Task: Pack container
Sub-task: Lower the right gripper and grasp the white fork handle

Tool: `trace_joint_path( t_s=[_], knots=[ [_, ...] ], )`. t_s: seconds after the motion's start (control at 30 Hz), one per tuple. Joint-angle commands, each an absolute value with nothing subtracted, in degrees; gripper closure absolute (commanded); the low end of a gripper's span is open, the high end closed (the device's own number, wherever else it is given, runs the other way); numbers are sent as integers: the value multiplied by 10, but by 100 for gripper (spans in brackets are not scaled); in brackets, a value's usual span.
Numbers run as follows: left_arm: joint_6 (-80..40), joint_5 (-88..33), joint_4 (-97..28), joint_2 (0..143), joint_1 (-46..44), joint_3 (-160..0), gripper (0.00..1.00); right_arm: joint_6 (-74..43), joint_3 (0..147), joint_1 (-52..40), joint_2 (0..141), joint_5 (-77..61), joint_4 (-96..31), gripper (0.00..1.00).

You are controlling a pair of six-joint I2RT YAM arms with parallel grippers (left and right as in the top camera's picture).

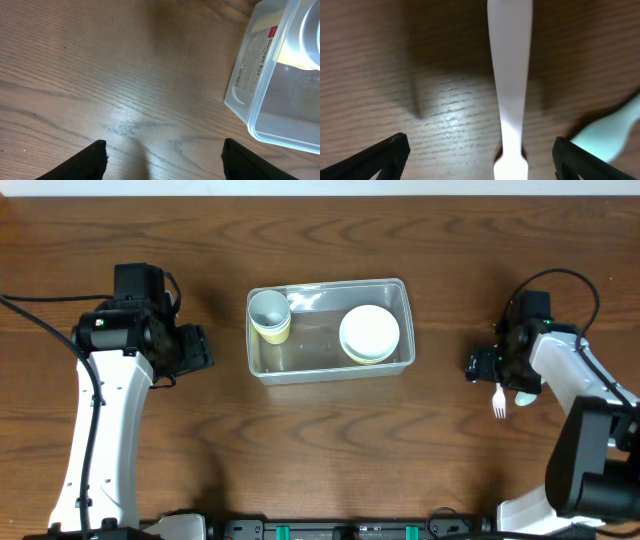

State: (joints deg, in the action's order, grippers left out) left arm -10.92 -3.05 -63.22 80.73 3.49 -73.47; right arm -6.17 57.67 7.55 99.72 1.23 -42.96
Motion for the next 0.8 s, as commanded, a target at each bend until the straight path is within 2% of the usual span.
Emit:
trace_joint_path(
  t_s=[0.0, 0.27, 0.4, 0.77],
  knots=[
    [-115, -30, -637, 799, 35, -734, 26, -50, 573, 79, 1027, 8, -426, 7],
    [-114, -30, -637, 799, 35, -734, 26, -51, 573, 79, 1050, 8, -424, 9],
    [-115, -30, -638, 799, 35, -734, 26, -51, 573, 79, 1050, 8, -425, 24],
    [-115, -30, -638, 799, 35, -734, 26, -51, 573, 79, 1050, 8, -426, 54]
  ],
)
